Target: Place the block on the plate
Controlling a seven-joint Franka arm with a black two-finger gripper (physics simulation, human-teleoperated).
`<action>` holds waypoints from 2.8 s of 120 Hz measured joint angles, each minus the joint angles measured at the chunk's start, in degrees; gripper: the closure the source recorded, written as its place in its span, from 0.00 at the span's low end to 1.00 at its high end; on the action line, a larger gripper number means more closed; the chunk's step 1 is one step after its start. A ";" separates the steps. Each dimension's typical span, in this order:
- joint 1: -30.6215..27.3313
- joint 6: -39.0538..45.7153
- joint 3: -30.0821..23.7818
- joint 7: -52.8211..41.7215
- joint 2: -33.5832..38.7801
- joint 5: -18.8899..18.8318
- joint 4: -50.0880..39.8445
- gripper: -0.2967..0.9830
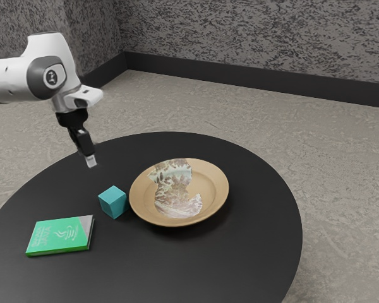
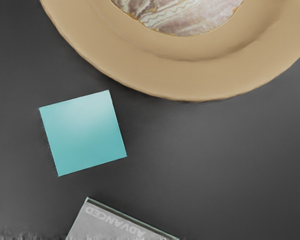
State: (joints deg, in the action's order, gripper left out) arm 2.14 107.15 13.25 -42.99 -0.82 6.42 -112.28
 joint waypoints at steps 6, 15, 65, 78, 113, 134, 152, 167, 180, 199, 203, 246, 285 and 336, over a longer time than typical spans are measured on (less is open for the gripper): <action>-0.79 0.34 0.39 0.42 -0.30 0.23 0.04 0.23; -2.21 0.87 0.59 0.99 -1.76 0.19 0.39 0.23; 3.47 3.10 0.47 3.14 -6.85 0.28 2.73 0.23; 3.44 4.23 0.54 3.41 -7.78 0.57 2.39 0.23; 2.34 8.66 0.62 3.65 -8.28 1.39 -3.23 0.23; 1.61 10.87 0.66 3.33 -7.48 2.22 -5.66 0.23; 1.73 12.02 0.65 3.16 -9.79 2.99 -5.42 0.23; 1.67 12.87 0.64 3.02 -11.54 3.66 -5.34 0.23; 1.73 13.52 0.64 2.92 -12.50 4.28 -5.34 0.23; 0.89 14.04 0.88 2.52 -12.30 4.69 -5.34 0.23; 0.46 14.09 1.21 2.36 -12.24 4.75 -5.34 0.23; 1.17 14.41 2.39 1.11 -13.99 5.06 -4.55 0.23; 1.54 14.47 2.40 0.81 -17.25 5.82 -2.43 0.23; 1.99 14.47 2.32 1.04 -22.52 5.86 1.17 0.23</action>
State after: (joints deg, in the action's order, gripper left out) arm 4.13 121.61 15.57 -41.95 -23.34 12.28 -111.11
